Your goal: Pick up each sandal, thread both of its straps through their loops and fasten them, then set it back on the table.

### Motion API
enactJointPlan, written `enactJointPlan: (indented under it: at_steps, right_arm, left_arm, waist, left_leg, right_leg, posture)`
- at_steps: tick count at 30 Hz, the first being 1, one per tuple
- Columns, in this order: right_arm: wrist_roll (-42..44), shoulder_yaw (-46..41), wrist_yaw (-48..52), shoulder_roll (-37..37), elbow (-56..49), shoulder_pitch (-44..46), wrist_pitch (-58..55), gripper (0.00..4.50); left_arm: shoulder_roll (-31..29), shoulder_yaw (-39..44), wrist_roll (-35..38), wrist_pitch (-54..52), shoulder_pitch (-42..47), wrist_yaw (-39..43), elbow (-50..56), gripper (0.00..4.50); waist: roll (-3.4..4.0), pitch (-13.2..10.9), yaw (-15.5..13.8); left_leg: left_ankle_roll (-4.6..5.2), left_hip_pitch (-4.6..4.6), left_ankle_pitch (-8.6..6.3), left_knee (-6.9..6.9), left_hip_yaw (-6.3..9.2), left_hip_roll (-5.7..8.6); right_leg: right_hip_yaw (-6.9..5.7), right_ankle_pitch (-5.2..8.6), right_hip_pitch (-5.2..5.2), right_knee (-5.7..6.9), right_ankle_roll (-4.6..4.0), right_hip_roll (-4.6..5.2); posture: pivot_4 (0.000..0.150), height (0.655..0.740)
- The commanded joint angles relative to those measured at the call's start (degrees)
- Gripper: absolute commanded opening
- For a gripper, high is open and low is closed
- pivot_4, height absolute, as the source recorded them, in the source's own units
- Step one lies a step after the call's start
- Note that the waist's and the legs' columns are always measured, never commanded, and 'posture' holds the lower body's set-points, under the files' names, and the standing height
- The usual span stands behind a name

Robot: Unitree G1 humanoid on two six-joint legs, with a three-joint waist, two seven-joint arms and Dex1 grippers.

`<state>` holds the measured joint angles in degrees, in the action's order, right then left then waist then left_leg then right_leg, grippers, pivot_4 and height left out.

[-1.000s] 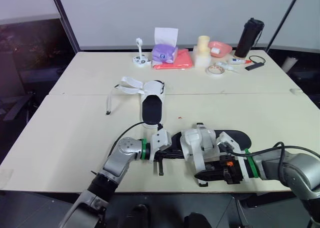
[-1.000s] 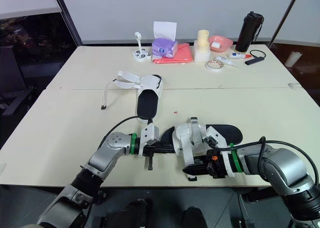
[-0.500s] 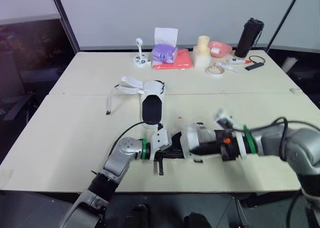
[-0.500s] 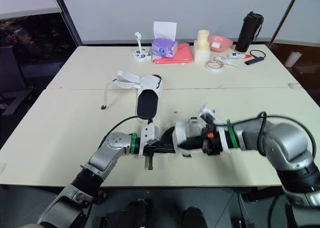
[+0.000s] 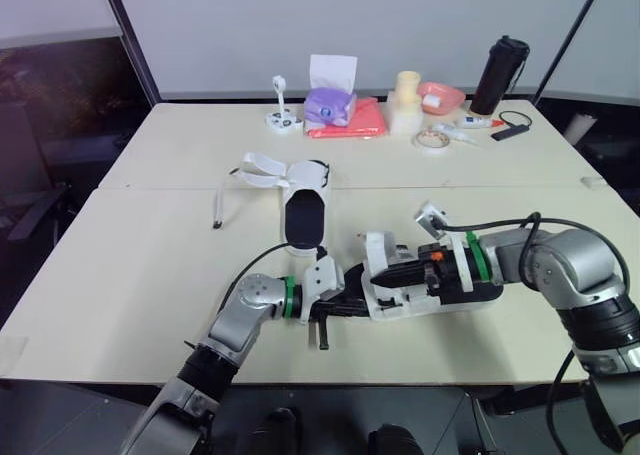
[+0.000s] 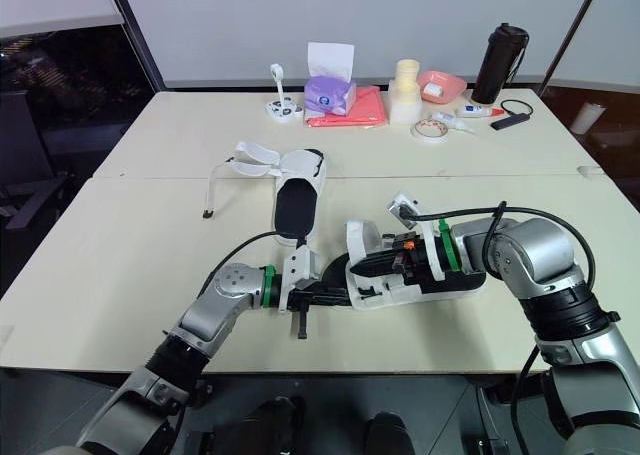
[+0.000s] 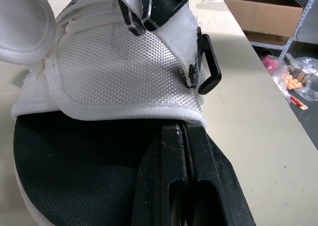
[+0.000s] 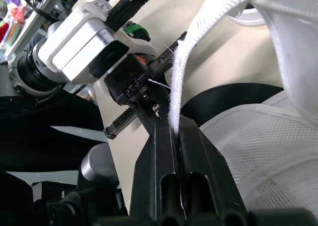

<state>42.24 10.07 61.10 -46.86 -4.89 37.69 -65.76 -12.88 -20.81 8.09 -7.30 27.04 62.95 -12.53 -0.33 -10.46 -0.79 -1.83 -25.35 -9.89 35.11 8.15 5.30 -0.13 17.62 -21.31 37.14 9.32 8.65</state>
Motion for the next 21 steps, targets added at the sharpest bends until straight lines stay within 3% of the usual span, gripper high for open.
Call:
enactJointPlan:
  at_steps: [1, 21]
  right_arm:
    - [-1.7, 0.8, 1.9, -1.0, 0.4, 0.7, 1.3, 0.01]
    - [-11.9, 8.4, 12.9, -4.5, 7.8, 4.5, 7.1, 0.01]
  left_arm:
    - [0.2, -1.7, -1.3, -0.7, -1.0, -0.6, -1.6, 0.0]
    - [0.6, -1.6, -1.4, -0.1, -0.5, -1.1, -2.3, 0.0]
  waist:
    - [0.0, 0.0, 0.0]
    - [0.0, 0.0, -0.1]
  left_leg:
    - [0.0, 0.0, 0.0, 0.0, 0.0, 0.0]
    - [-0.01, 0.0, 0.0, 0.0, 0.0, 0.04]
  right_leg:
    - [0.0, 0.0, 0.0, 0.0, 0.0, 0.0]
    - [0.0, 0.0, 0.0, -0.02, 0.01, 0.02]
  posture:
    - [0.15, 0.74]
    - [0.15, 0.74]
